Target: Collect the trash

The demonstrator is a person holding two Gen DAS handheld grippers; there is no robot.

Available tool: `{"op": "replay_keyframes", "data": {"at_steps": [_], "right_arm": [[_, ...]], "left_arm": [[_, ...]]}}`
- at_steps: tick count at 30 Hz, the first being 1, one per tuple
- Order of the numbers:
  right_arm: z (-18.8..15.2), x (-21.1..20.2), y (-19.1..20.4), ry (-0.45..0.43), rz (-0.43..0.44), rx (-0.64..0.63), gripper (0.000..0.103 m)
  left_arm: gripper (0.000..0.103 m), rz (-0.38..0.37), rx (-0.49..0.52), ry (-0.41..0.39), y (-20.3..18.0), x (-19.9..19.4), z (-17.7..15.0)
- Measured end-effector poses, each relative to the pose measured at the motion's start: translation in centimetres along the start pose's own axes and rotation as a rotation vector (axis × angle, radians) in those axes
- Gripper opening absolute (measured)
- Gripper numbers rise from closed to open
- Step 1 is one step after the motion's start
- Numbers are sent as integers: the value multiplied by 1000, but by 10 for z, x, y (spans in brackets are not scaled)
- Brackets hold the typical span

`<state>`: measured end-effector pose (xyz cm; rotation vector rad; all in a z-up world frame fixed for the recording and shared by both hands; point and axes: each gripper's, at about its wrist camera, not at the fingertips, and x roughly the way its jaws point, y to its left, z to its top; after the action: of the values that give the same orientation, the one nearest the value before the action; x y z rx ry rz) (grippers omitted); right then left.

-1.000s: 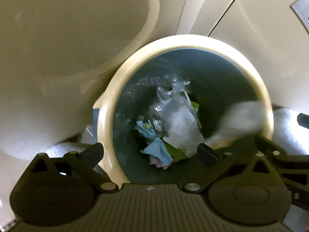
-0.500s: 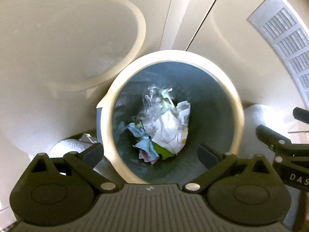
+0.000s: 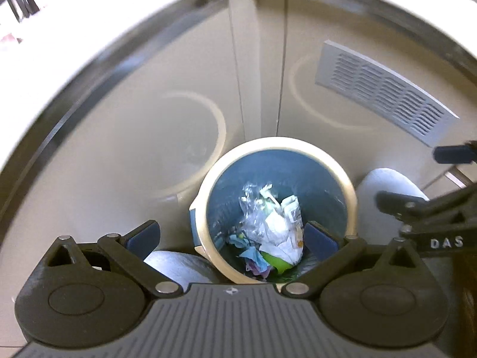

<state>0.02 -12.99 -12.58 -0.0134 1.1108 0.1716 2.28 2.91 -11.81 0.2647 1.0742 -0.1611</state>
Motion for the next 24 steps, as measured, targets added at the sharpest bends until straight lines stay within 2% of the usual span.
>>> {"op": "replay_keyframes", "data": {"at_steps": [4, 9, 13, 16, 19, 21, 24], "right_arm": [[-8, -19, 1, -13, 42, 8, 103], [-13, -36, 5, -38, 45, 10, 103], [-16, -40, 7, -51, 40, 3, 103], [-17, -42, 8, -52, 41, -3, 103], [-17, -40, 9, -53, 44, -11, 103], [-17, -42, 10, -55, 45, -19, 103], [-18, -39, 12, -57, 47, -28, 103]], "left_arm": [[103, 10, 13, -22, -3, -22, -12], [103, 38, 69, -28, -16, -41, -21], [103, 44, 54, -25, -15, -47, -27], [103, 19, 44, 16, -8, -54, -27], [103, 0, 63, 94, -2, -57, -25], [103, 23, 111, 131, -2, -59, -25], [103, 73, 143, 141, -4, -59, -29]]}}
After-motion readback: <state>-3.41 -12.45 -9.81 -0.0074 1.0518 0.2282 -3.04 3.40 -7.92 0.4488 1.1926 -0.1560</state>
